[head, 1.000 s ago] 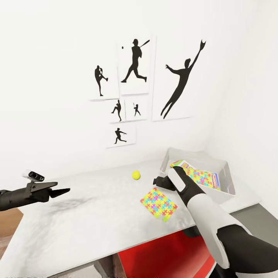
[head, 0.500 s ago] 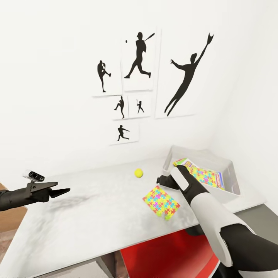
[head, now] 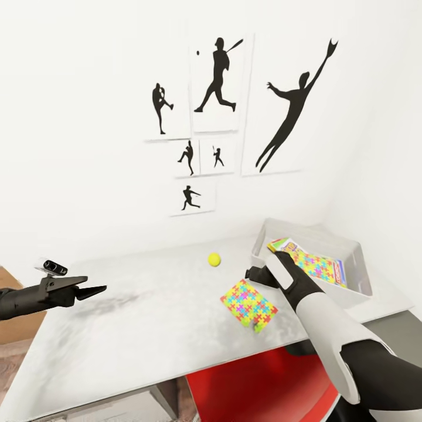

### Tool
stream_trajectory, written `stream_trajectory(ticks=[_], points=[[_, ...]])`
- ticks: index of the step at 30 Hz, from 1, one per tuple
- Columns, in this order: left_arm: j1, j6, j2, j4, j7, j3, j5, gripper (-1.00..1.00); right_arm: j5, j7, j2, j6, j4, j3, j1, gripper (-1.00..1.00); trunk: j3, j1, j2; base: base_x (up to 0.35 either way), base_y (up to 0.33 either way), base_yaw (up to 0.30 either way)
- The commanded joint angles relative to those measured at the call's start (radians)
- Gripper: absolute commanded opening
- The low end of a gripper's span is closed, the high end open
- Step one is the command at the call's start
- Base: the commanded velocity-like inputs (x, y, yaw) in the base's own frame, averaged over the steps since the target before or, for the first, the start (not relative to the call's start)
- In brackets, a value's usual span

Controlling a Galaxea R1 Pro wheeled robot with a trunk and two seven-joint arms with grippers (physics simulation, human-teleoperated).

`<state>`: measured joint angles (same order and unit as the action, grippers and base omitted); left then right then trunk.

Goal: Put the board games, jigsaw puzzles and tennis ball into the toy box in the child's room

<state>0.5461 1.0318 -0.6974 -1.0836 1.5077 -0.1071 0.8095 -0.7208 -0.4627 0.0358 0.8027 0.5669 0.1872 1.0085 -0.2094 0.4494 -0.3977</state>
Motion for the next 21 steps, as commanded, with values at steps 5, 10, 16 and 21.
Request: stream_trajectory(ticks=[5,10,16,21], points=[[0.002,0.01,-0.001,0.001,0.005,-0.003,0.002,1.0,-0.012,-0.009,-0.024,0.0,0.004,0.004,-0.004,1.0,-0.01,0.001,-0.002,0.0,0.0,0.067],[0.002,0.011,-0.001,0.001,0.005,-0.003,0.002,1.0,-0.012,-0.008,-0.036,0.0,0.003,0.005,-0.008,1.0,-0.012,0.001,-0.002,0.0,0.0,0.021],[0.002,0.011,-0.002,0.001,0.005,-0.003,0.002,1.0,-0.012,-0.008,-0.038,0.0,0.003,0.005,-0.009,1.0,-0.014,0.001,-0.002,0.0,0.0,-0.045],[0.002,0.011,-0.003,0.001,0.005,-0.003,0.002,1.0,-0.012,-0.007,-0.036,0.0,0.005,0.006,-0.01,1.0,-0.014,0.001,-0.002,0.0,0.0,-0.034]])
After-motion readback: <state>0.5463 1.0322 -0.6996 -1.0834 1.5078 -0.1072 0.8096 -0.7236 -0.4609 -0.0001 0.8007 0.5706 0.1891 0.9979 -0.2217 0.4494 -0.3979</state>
